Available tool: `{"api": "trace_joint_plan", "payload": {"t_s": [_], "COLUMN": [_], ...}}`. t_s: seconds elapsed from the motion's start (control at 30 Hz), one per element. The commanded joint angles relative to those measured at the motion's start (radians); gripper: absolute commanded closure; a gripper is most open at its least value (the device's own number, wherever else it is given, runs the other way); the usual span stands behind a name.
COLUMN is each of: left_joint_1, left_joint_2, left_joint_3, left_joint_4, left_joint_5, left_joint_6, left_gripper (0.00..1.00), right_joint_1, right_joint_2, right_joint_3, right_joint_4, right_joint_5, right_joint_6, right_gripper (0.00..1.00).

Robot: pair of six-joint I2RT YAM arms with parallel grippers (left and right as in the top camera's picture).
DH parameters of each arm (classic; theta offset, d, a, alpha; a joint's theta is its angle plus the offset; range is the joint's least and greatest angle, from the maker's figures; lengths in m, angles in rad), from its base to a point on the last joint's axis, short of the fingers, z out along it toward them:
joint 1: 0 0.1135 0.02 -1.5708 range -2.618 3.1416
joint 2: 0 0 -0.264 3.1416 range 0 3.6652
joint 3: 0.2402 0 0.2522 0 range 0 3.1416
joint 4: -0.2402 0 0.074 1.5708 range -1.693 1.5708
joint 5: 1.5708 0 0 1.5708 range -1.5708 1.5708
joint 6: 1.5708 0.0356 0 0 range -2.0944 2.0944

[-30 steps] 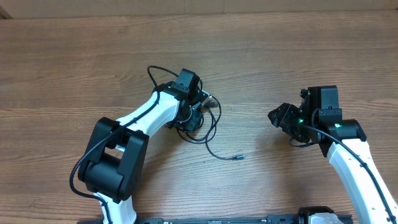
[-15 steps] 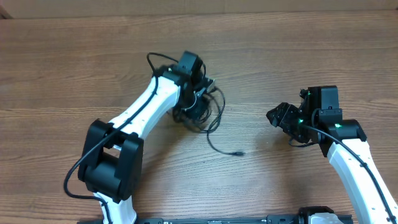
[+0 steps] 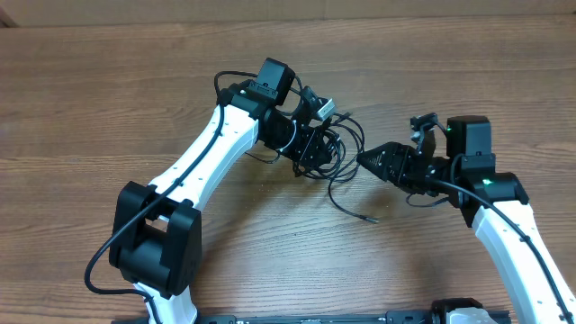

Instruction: Untangle cables

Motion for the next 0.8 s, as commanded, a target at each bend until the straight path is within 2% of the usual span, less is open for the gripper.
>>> {"api": "trace_joint_plan", "payload": {"t_s": [0.0, 0.2, 0.43, 0.63, 0.77], "left_joint_1": [-0.016, -0.032, -0.069, -0.08, -0.076], "left_joint_2": [-0.023, -0.023, -0.023, -0.023, -0.023], "left_joint_3": [0.022, 0.022, 0.022, 0.022, 0.022], "left_joint_4": [0.014, 0.031, 0.052, 0.05, 0.048], "left_joint_5": [0.116, 0.267, 0.271, 0.272, 0.272], "left_joint_6": [-0.021, -0.021, -0.021, -0.021, -0.021], "left_gripper": [0.96, 0.96, 0.96, 0.96, 0.96], "right_joint_1": [0.041, 0.047, 0.047, 0.047, 0.047], "right_joint_2": [0.002, 0.002, 0.002, 0.002, 0.002], "right_joint_3": [0.019, 0.019, 0.019, 0.019, 0.019], "right_joint_4": [0.005, 0.008, 0.008, 0.004, -0.003], "right_joint_5": [-0.015, 0.037, 0.033, 0.087, 0.098], "right_joint_6": [-0.029, -0.018, -0.017, -0.017, -0.017], "right_gripper": [0.34, 0.39, 0.42, 0.65, 0.72]}}
